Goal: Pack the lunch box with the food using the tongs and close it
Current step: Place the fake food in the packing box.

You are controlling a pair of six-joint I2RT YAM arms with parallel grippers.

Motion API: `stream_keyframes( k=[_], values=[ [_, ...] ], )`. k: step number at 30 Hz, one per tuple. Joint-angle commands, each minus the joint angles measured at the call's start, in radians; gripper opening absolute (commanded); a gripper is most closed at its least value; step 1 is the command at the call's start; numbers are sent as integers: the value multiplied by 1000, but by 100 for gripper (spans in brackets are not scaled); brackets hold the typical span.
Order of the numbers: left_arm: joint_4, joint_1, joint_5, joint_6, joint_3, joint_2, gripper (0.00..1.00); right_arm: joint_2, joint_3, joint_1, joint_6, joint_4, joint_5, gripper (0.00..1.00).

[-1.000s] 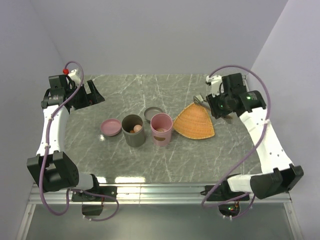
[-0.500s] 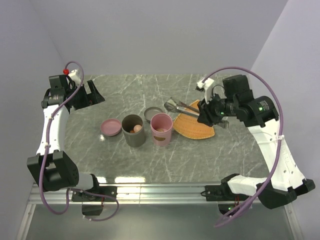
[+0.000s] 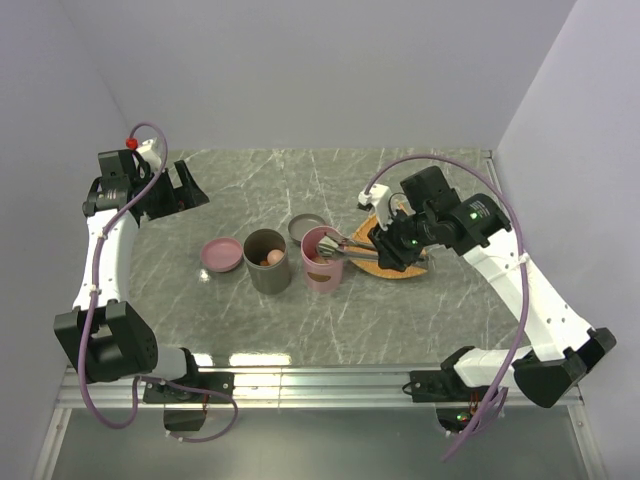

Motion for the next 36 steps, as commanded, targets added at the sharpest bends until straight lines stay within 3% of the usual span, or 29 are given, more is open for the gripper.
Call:
stream_keyframes(
  k=[1,11,22,27,30,32,35,36],
  values=[
    [8,6,-12,10,19,-19,99,-2,-25,12,10,92,28,32],
    [10,4,-4,5,19,-8,99,6,-31,18,20,112,57,49],
    [11,6,-5,5,13,-16,99,15,-14,19,27,113,58,52],
    [10,4,-7,8,19,-14,99,3,-2,10,50,130,78,48],
    [11,4,-5,5,21,-11,99,-6,10,-68,60,146,77,48],
    [14,6,4,3,21,-8,99,3,53,-240,74,144,52,47],
    [17,4,5,3,21,-7,99,21,58,-319,73,138,35,47],
    [17,6,7,3,22,-5,99,29,49,-405,63,146,44,47]
  ],
)
